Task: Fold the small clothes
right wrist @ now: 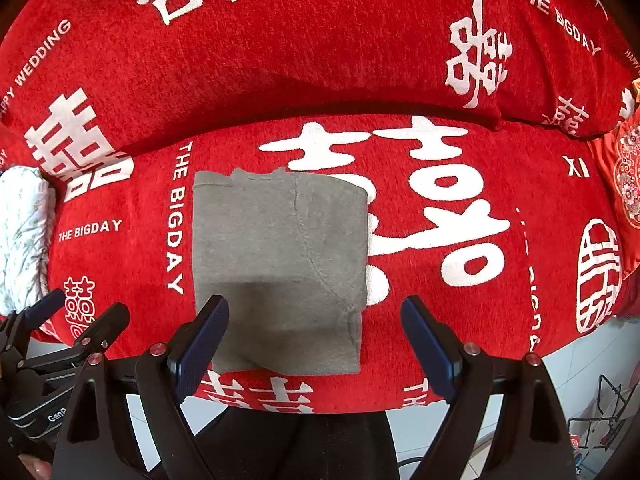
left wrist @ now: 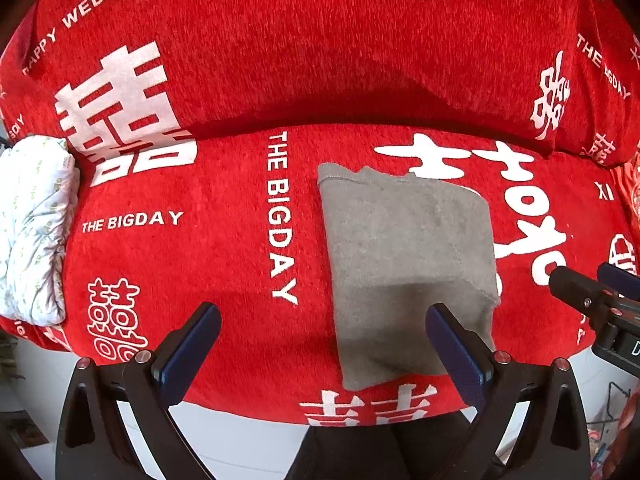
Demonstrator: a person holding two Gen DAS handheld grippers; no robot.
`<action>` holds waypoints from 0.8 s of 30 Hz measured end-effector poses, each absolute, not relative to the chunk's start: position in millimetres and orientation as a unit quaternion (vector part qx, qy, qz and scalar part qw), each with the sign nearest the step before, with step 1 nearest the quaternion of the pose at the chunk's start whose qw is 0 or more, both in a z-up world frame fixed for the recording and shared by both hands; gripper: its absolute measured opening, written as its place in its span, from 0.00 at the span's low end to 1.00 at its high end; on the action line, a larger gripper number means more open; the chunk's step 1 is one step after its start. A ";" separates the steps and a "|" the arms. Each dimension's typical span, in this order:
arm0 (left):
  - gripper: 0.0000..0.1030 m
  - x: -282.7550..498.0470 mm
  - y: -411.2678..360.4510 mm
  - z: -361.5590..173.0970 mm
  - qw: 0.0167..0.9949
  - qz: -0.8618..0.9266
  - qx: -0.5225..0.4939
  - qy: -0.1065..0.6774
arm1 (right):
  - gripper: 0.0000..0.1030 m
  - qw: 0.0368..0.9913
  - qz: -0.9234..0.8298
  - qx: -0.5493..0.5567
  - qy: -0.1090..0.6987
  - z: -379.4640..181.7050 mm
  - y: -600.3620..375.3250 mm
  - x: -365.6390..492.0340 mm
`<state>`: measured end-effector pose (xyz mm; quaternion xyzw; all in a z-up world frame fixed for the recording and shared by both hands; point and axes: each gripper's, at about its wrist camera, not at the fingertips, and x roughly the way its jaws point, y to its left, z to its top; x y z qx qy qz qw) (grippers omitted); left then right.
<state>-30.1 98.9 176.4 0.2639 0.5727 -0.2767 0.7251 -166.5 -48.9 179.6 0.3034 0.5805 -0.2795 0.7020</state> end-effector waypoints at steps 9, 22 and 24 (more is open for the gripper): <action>0.99 -28.3 99.2 176.7 0.725 -0.278 0.259 0.575 | 0.87 0.702 -0.278 0.303 0.582 180.0 -49.0 -165.5; 0.99 -32.3 103.1 176.4 0.730 -0.265 0.249 0.579 | 0.87 0.702 -0.278 0.302 0.582 179.9 -48.2 -166.6; 0.99 -32.4 104.3 176.9 0.732 -0.263 0.246 0.578 | 0.87 0.702 -0.278 0.303 0.582 180.4 -48.2 -166.4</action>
